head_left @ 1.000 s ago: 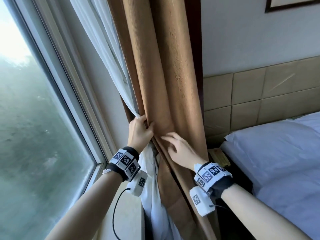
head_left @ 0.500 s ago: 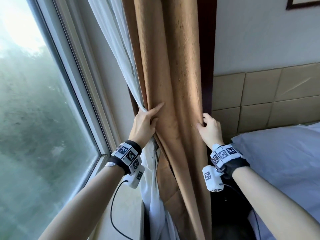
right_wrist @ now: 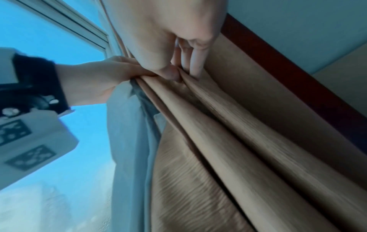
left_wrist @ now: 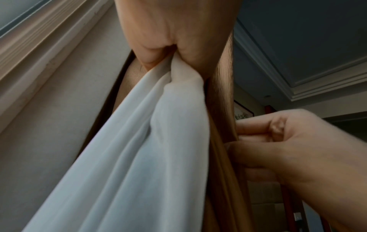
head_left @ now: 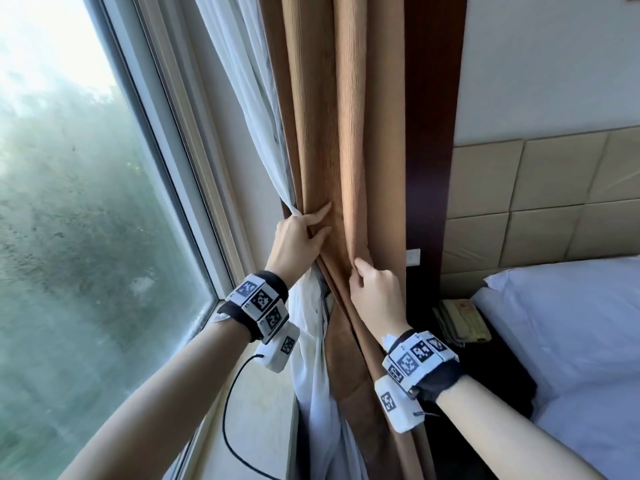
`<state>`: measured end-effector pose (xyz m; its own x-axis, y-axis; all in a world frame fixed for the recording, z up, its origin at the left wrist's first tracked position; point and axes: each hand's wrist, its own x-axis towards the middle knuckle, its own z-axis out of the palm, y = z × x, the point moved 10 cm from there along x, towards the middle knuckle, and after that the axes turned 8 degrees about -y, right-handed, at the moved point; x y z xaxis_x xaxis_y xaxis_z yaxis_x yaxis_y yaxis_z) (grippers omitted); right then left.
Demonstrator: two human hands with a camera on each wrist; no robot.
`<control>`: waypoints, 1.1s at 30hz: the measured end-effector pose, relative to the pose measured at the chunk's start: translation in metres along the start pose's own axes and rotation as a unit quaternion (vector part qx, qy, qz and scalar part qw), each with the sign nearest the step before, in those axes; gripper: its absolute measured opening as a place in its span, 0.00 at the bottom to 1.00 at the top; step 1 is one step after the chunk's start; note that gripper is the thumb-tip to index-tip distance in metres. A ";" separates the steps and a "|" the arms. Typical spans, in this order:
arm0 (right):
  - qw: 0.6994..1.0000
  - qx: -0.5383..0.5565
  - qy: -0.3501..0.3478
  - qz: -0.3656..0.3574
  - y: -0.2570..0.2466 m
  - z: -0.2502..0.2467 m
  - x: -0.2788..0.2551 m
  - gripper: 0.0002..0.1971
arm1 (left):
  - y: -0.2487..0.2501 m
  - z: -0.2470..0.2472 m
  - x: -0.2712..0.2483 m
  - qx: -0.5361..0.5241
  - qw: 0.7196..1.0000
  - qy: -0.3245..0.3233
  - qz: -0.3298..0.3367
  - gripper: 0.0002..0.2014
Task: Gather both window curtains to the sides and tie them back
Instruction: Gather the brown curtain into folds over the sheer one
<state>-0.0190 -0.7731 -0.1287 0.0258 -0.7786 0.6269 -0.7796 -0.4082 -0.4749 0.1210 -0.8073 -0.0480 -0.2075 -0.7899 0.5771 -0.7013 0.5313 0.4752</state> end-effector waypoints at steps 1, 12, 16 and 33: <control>1.000 -0.009 -0.003 -0.007 -0.005 0.003 -0.001 0.06 | -0.002 0.000 0.001 0.000 1.000 -0.002 -0.003 0.21; 0.991 -0.070 -0.101 -0.047 -0.035 0.036 -0.007 0.13 | 0.005 0.003 -0.003 0.000 0.999 -0.032 -0.011 0.15; 0.984 0.008 -0.166 -0.059 -0.022 0.039 -0.002 0.29 | -0.008 0.002 -0.003 0.040 0.999 -0.027 -0.019 0.02; 0.937 0.107 -0.200 0.265 0.164 0.012 0.062 0.59 | 0.007 0.021 0.005 0.058 0.997 -0.025 0.034 0.21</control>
<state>-0.1376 -0.8939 -0.1746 -0.0634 -0.9980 0.0073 -0.6067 0.0327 -0.7943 0.1008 -0.8143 -0.0556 -0.2888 -0.7696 0.5695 -0.7578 0.5473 0.3553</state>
